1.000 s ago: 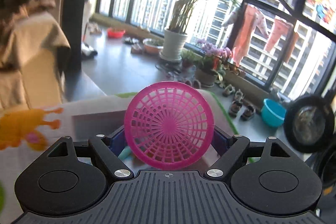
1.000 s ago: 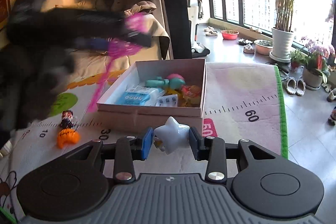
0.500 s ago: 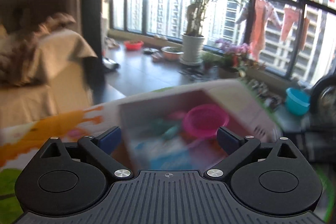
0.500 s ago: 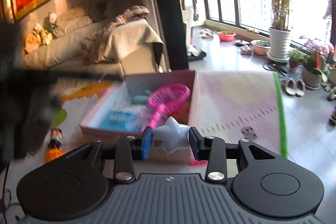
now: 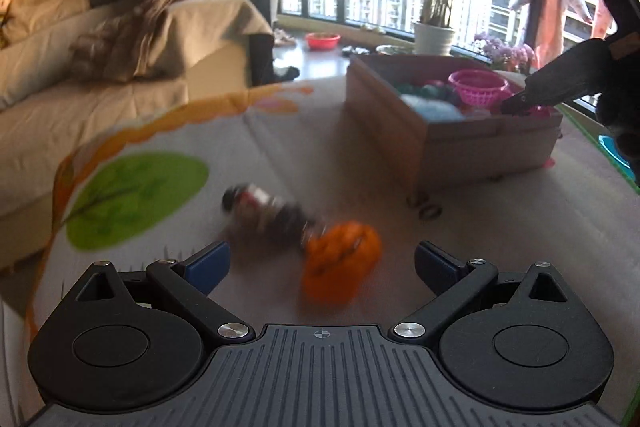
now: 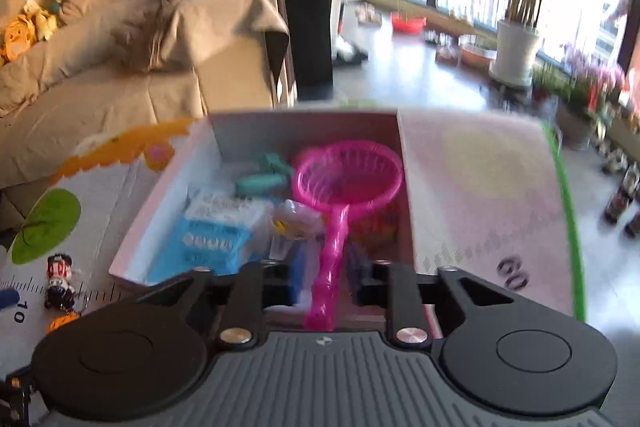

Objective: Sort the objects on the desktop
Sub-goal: 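Move both tools back to the figurine and orange pumpkin on the mat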

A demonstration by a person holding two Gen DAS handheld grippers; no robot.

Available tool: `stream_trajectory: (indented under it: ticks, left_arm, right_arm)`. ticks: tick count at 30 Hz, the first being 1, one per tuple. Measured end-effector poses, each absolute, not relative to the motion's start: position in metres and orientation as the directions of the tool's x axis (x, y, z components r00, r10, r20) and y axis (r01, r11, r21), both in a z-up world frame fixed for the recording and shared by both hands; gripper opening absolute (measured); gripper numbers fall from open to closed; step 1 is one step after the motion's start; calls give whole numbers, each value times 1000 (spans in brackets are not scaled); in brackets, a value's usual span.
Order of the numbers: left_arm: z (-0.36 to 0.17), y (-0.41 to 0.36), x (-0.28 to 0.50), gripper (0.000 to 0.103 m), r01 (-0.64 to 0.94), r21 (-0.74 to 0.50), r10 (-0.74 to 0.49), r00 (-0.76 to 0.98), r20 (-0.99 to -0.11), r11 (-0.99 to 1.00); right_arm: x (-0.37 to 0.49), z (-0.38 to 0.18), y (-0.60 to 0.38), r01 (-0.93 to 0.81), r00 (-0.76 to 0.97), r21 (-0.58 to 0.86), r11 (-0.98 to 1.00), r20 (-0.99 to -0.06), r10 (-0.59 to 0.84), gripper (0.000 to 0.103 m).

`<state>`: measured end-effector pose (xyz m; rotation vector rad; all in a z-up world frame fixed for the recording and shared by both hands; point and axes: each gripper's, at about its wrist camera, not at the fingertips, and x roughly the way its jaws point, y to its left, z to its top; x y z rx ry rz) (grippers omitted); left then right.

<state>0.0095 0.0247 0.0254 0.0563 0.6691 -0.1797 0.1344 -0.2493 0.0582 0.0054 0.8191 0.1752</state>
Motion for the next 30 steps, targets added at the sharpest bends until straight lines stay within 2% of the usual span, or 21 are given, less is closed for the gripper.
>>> stream_trajectory:
  ticks: [5,9,11,14,16,18,20,23,27,29,30]
  left_arm:
    - [25,39,0,101,146,-50,-146,772,-618,988]
    - [20,48,-4,102,132,-59,-140,771,-621,989]
    - [16,51,-5,102,128,-58,-135,765,-630,990]
    - [14,57,-10,102,121,-62,-133,764,-631,991]
    - [13,62,-10,102,112,-71,-132,764,-631,991]
    - [12,66,-9,102,95,-77,-122,763,-635,993]
    - [12,69,-7,102,78,-79,-111,764,-635,994]
    - [16,77,-5,102,35,-73,-73,777,-625,997]
    - [26,91,0,102,-39,-49,1,791,-611,998]
    - [31,98,2,102,-72,-45,30,792,-609,996]
    - [33,101,2,102,-85,-42,42,792,-609,995]
  right_arm:
    - [148,51,-232,-129,695,13,992,-712,100,17]
    - [167,40,-220,-111,699,-56,992,-714,38,13]
    - [171,39,-221,-114,701,-39,993,-712,53,13]
    - [173,43,-231,-124,642,77,989,-754,139,13]
    - [159,50,-231,-134,654,64,989,-744,137,15]
    - [140,58,-229,-143,685,17,990,-720,111,19]
    - [119,68,-224,-162,719,-7,987,-686,113,34]
    - [87,79,-211,-270,724,32,962,-652,225,49]
    - [53,68,-162,-487,620,88,869,-666,415,58]
    - [44,56,-134,-559,572,93,824,-675,465,60]
    - [41,50,-121,-588,554,97,803,-674,488,67]
